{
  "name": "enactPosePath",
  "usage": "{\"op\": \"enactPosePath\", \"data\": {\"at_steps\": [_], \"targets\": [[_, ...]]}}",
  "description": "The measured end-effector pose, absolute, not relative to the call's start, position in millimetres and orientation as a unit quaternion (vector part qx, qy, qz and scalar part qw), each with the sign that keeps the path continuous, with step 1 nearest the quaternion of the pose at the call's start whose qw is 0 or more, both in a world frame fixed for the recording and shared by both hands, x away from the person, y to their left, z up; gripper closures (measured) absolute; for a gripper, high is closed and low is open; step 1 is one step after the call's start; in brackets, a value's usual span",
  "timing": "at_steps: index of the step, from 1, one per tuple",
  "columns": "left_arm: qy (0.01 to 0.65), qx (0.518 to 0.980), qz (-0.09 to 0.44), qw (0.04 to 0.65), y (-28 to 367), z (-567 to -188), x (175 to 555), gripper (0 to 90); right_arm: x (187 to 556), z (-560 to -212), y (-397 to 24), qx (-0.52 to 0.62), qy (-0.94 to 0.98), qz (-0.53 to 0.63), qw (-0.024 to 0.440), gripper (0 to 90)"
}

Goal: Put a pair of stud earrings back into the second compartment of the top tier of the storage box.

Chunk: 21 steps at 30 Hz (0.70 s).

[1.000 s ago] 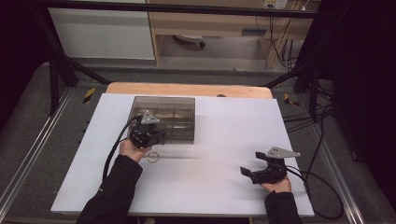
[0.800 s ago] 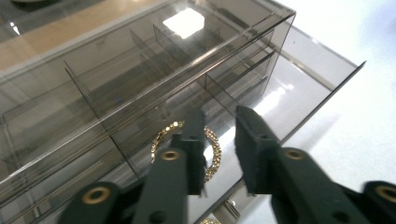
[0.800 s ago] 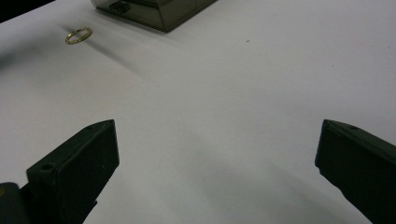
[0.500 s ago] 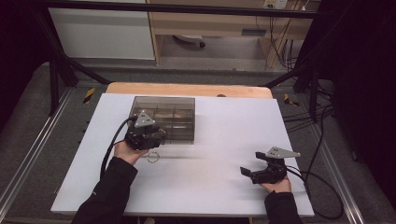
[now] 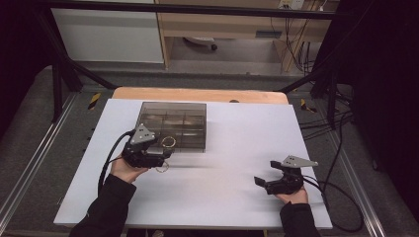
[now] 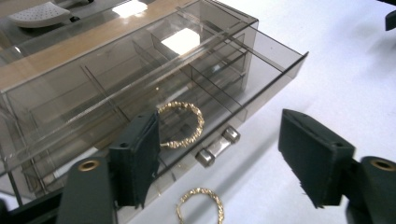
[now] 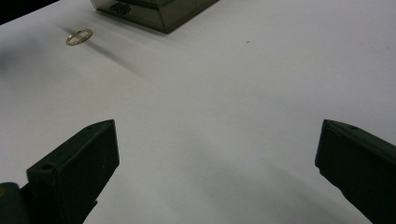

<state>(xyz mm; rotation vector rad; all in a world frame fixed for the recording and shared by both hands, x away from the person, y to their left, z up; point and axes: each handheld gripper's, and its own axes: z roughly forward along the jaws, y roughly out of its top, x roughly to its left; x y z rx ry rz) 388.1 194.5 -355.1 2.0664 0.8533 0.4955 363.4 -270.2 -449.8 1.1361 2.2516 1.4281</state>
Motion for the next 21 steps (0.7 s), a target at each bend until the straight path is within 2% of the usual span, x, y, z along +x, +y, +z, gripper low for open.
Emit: {"op": "enactPosePath", "data": {"at_steps": [7,21], "targets": [[0.344,0.82,0.19,0.416,201.1,-361.1,376.5,19.0,363.4,-449.9,-270.2,0.389,0.771,0.489,0.121,0.5],[0.356,0.824,0.186,0.4,205.4,-383.8,362.6,13.0,363.2,-449.6,-270.4,0.39,0.77,0.49,0.122,0.5]]}}
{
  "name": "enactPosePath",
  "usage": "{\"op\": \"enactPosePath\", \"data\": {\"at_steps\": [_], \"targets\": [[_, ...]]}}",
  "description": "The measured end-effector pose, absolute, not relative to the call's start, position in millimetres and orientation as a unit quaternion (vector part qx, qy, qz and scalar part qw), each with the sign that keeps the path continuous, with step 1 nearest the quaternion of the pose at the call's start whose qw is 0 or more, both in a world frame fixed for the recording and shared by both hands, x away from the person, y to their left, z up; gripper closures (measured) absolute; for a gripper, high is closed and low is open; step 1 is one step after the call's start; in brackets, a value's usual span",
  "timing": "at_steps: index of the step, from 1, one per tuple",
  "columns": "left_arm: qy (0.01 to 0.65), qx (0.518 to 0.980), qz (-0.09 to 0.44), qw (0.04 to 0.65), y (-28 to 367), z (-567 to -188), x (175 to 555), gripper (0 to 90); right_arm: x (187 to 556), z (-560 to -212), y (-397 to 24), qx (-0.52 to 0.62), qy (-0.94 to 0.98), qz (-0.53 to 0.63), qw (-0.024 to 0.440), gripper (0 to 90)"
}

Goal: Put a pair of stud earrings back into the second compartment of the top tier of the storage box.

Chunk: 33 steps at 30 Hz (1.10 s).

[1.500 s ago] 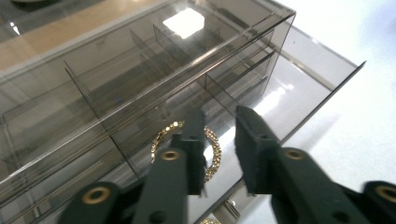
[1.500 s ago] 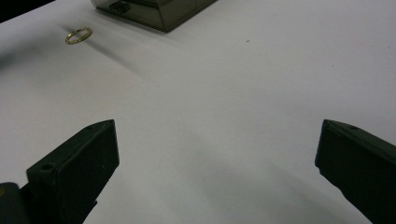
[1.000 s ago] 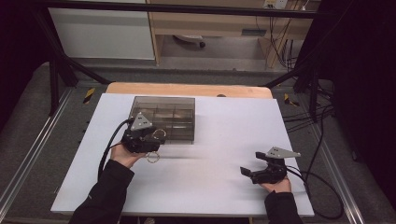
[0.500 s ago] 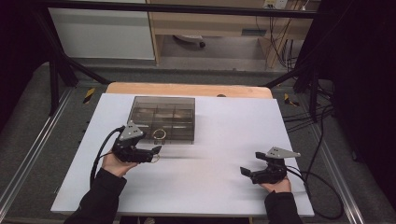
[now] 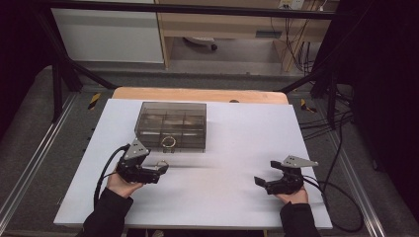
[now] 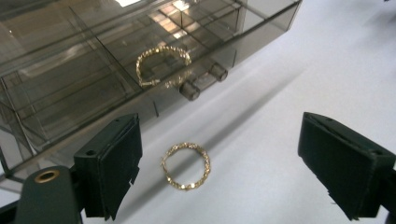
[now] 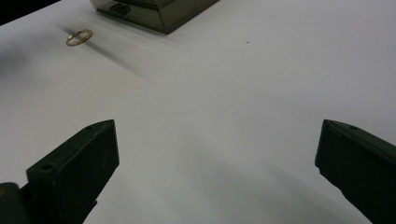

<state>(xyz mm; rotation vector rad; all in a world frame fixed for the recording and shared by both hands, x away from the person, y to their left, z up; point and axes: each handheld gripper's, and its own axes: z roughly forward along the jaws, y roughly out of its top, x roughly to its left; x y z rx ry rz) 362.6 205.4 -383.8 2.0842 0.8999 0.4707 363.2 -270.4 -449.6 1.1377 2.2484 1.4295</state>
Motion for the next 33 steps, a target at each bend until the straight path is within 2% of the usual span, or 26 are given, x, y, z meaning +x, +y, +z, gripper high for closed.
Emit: {"op": "enactPosePath", "data": {"at_steps": [23,33], "targets": [[0.369,0.842,0.16,0.361,193.7,-414.2,365.4,14.9,363.0,-449.3,-270.4,0.39,0.77,0.49,0.121,0.5],[0.384,0.84,0.145,0.355,190.8,-426.9,375.9,28.4,363.3,-449.5,-270.3,0.389,0.77,0.49,0.122,0.5]]}}
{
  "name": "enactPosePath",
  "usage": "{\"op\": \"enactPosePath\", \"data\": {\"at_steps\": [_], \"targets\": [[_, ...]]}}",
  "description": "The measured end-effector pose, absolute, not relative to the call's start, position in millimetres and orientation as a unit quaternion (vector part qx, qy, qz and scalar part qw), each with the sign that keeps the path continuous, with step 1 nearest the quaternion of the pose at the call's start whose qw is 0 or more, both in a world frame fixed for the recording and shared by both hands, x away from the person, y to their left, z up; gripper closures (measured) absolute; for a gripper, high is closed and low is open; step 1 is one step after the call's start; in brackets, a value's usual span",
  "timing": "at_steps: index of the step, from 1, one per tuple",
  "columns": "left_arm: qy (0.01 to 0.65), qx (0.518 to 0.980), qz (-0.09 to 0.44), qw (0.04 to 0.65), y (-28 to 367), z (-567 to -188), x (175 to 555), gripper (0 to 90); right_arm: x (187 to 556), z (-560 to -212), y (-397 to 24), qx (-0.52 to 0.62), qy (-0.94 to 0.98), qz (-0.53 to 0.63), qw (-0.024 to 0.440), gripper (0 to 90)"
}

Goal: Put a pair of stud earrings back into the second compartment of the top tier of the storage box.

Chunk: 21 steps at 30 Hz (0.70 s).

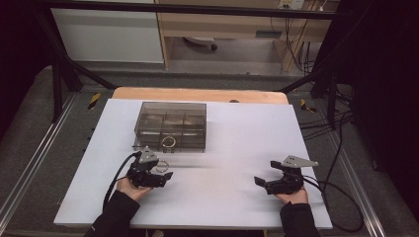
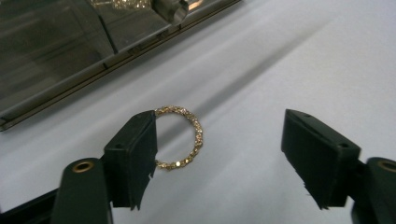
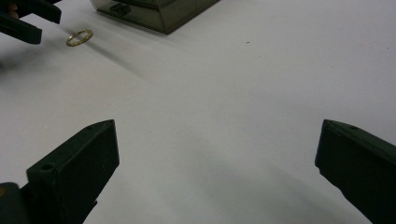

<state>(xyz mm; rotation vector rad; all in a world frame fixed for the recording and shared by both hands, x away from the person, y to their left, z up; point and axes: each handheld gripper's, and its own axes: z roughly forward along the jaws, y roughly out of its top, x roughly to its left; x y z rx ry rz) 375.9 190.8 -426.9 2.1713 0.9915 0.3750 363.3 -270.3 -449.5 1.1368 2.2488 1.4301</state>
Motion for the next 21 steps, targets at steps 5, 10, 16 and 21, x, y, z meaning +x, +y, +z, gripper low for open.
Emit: {"op": "enactPosePath", "data": {"at_steps": [5,10,16,21], "targets": [[0.394,0.834,0.142,0.358,190.4,-430.7,381.2,38.3,363.4,-449.7,-270.3,0.389,0.771,0.49,0.122,0.5],[0.401,0.832,0.141,0.357,189.7,-434.3,385.2,46.7,363.3,-449.6,-270.3,0.39,0.77,0.49,0.121,0.5],[0.409,0.829,0.137,0.356,189.1,-437.4,388.6,54.2,363.4,-449.8,-270.2,0.389,0.771,0.489,0.121,0.5],[0.412,0.831,0.136,0.35,188.0,-440.4,391.1,59.8,363.1,-449.3,-270.4,0.39,0.769,0.491,0.121,0.5]]}}
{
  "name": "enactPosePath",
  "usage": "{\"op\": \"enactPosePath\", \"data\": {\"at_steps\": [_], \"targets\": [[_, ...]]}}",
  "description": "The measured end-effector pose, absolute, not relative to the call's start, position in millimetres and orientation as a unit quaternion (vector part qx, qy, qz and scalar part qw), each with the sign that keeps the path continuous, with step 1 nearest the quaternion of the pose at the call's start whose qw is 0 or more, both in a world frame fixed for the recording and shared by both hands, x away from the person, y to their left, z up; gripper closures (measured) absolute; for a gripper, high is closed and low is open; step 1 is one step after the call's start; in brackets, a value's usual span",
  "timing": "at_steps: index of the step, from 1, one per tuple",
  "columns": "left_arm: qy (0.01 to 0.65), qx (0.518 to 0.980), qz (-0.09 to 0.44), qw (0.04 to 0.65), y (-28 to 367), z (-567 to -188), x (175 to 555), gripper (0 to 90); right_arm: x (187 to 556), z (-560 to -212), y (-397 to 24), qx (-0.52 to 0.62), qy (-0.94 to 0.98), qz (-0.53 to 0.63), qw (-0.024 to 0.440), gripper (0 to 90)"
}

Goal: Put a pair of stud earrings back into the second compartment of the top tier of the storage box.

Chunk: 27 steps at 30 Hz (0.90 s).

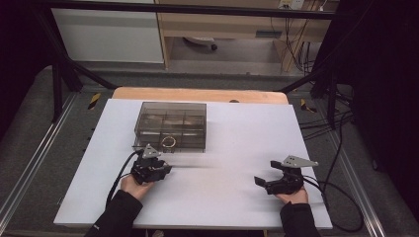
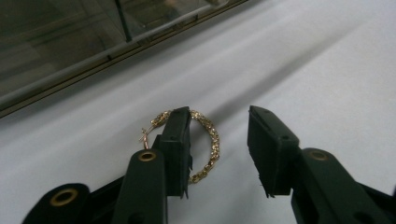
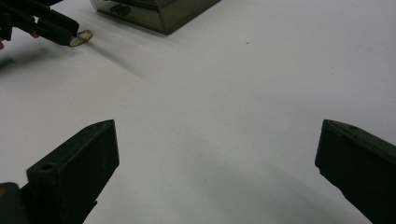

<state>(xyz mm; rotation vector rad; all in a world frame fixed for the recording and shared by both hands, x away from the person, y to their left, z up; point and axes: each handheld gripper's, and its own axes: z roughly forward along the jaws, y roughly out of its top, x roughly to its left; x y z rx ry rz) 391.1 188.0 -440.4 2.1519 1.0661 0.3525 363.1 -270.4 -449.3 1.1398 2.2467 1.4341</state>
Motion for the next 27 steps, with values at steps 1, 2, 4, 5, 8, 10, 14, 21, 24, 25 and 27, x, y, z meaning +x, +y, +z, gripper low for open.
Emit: {"op": "enactPosePath", "data": {"at_steps": [1,2,4,5,8,10,14,21,24,25,27], "targets": [[0.412,0.83,0.136,0.35,187.7,-440.7,391.4,60.6,363.2,-449.3,-270.3,0.391,0.769,0.491,0.121,0.5],[0.414,0.829,0.136,0.351,187.4,-441.0,391.6,61.4,363.3,-449.5,-270.4,0.39,0.77,0.49,0.122,0.5],[0.414,0.829,0.136,0.35,187.2,-441.7,392.2,63.3,363.5,-449.7,-270.3,0.389,0.771,0.49,0.122,0.5],[0.416,0.829,0.135,0.349,187.0,-442.1,392.5,64.1,363.5,-449.7,-270.3,0.389,0.771,0.49,0.122,0.5],[0.417,0.829,0.135,0.347,186.9,-443.2,393.7,66.5,363.2,-449.4,-270.3,0.391,0.769,0.491,0.121,0.5],[0.417,0.829,0.134,0.348,186.6,-443.7,394.1,67.7,363.3,-449.5,-270.4,0.39,0.77,0.49,0.121,0.5],[0.417,0.829,0.133,0.349,185.5,-443.8,393.7,71.2,363.3,-449.5,-270.4,0.39,0.77,0.49,0.121,0.5],[0.415,0.83,0.135,0.347,184.0,-444.6,393.8,74.8,363.4,-449.6,-270.4,0.39,0.77,0.49,0.121,0.5],[0.416,0.83,0.136,0.346,183.8,-444.9,393.8,76.2,363.3,-449.5,-270.5,0.39,0.77,0.49,0.121,0.5],[0.417,0.83,0.137,0.345,183.7,-445.2,394.0,76.6,363.4,-449.4,-270.5,0.39,0.77,0.49,0.121,0.5],[0.418,0.83,0.136,0.344,183.6,-445.6,394.3,77.2,363.4,-449.6,-270.4,0.39,0.77,0.49,0.121,0.4]]}}
